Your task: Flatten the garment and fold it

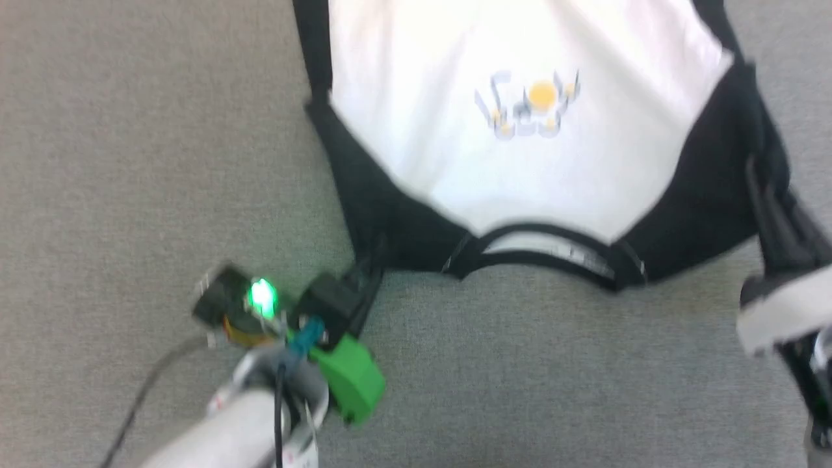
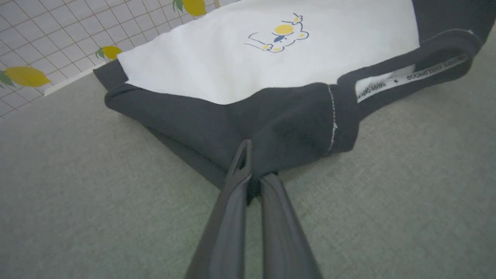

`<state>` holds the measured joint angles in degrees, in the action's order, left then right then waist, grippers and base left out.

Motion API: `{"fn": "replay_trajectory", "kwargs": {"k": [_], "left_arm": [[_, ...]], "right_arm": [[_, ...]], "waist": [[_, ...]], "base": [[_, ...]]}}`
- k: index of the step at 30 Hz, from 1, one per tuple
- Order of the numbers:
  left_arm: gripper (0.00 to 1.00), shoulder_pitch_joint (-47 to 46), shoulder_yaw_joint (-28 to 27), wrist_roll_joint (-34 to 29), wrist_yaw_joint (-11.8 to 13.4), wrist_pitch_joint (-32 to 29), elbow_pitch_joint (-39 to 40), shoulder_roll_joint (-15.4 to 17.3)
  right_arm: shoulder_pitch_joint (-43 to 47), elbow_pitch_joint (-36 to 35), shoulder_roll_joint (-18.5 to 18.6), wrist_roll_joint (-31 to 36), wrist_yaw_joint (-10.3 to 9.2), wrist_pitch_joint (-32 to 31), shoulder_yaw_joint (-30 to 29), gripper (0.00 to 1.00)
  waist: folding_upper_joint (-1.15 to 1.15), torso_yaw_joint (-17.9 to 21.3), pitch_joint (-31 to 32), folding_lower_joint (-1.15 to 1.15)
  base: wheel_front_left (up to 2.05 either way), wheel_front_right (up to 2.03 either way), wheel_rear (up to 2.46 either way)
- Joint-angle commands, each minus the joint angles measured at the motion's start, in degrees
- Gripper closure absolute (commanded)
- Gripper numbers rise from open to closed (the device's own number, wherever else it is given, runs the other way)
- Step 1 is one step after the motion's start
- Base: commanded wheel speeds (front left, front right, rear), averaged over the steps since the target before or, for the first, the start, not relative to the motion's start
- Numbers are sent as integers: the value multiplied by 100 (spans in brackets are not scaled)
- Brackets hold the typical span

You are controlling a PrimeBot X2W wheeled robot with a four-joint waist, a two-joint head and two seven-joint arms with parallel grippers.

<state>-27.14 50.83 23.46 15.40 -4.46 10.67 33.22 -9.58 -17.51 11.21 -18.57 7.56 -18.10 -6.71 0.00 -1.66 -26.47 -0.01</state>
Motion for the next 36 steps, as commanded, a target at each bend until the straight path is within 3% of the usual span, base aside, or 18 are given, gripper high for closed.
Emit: {"fn": "replay_trajectory", "kwargs": {"k": [1,10,16,22,31,36], "left_arm": [[100,274,51,122,46,9,-47,26],[100,1284,122,927,89,3,-144,95],[100,1809,170,1392,218,-527,235,440],[100,2337,250,1895,334,-884,535,577],[100,2515,327,2003,312,-882,405,593],[100,2360,329,1979,135,-669,-17,373]], "right_arm": [[235,-7,-46,44,-8,42,-35,100],[1552,132,-385,165,-8,-50,-160,100],[2199,-37,-546,134,-8,-404,-230,100],[2821,-147,-692,124,-8,-684,-243,100],[3191,-63,-796,200,-8,-754,-161,100],[3015,266,-819,272,-8,-614,-86,100]], "waist": [[0,78,423,1],[0,100,1046,1],[0,111,1433,1],[0,144,1662,1],[0,135,1705,1],[0,108,1768,1]], "base": [[0,0,0],[0,0,0],[0,0,0],[0,0,0],[0,0,0],[0,0,0]]}}
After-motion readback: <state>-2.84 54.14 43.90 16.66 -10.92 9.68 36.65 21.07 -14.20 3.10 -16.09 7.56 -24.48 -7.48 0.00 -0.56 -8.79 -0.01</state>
